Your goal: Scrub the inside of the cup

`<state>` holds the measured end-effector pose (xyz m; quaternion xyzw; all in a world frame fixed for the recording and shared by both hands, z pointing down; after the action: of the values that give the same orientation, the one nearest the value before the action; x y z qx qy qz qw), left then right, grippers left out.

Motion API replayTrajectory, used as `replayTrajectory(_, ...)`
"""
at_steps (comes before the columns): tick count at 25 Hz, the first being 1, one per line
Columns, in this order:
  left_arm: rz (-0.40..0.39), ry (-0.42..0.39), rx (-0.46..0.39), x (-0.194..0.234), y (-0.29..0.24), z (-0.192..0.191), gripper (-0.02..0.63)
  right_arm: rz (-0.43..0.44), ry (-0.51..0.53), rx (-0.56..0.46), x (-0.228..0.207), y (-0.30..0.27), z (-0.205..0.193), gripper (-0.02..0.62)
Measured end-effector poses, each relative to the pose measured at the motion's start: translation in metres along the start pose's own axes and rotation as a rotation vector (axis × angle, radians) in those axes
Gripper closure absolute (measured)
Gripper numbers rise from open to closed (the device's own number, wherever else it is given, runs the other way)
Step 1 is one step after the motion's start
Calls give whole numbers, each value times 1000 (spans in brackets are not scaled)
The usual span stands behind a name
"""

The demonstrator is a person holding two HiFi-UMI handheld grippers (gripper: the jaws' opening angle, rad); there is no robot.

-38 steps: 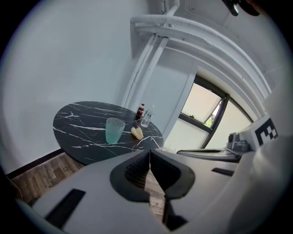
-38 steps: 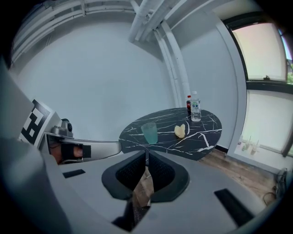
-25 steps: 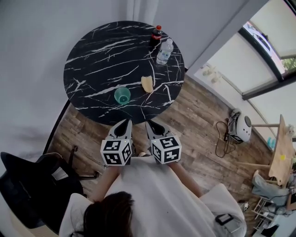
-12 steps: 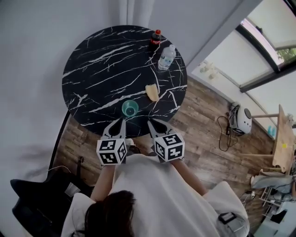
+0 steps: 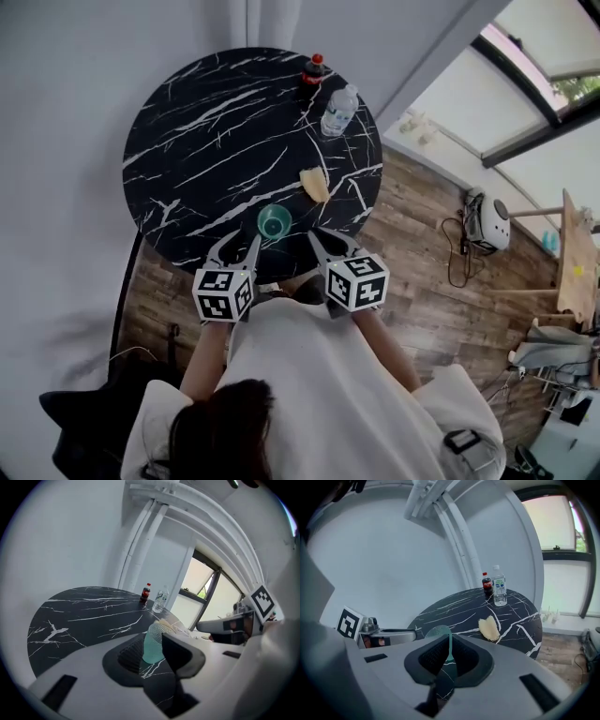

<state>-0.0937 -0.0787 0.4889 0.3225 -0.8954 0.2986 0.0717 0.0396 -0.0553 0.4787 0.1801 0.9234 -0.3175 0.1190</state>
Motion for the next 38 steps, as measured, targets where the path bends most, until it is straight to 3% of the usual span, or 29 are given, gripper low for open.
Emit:
replayTrajectory(2,2,5,0,5,-1,-1,433,-19,-8,-8,-2,0,1,557)
replayTrajectory(5,-18,7,-3,13,-2,0,405,-38,-35,-14,-4,0,0,557)
replayTrajectory(10,-87,-65,75,13,-10,-12,291,-49,-43,-23,-8,4,1,557)
replayTrajectory(14,-101,-178,138,8,-22,-29,265,-37,-56,-43,-12,6,5,557)
replayTrajectory(19,-60,-438,253,7,-40,-48,242,-17,-37,-81,-18,8,19,557)
replayTrajectory(21,-82,-479,285,2,-46,-57,239,-8,-32,-87,-21,8,22,557)
replayTrajectory(25,-116,-377,271,0,-56,-60,238,20,13,-56,-31,3,23,557)
replayTrajectory(30,-122,-302,257,-1,-70,-63,235,57,-51,-40,-49,-4,23,557)
replayTrajectory(34,-122,-203,240,-5,-85,-61,233,77,-26,-8,-55,-11,25,557)
replayTrajectory(38,-131,-270,262,-10,-99,-57,233,87,-103,-13,-69,-15,27,557)
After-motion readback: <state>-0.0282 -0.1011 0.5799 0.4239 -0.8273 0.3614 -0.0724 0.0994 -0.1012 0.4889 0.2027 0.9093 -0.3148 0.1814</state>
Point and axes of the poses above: the fingertips, and each gripper's own axes: y backward along the fingers, x to its left, z out of its top, the point moved 1 cm from there along y, backward along the fingers, and after that the axes turned 2 degrees about -z, right-handed, at the moved point
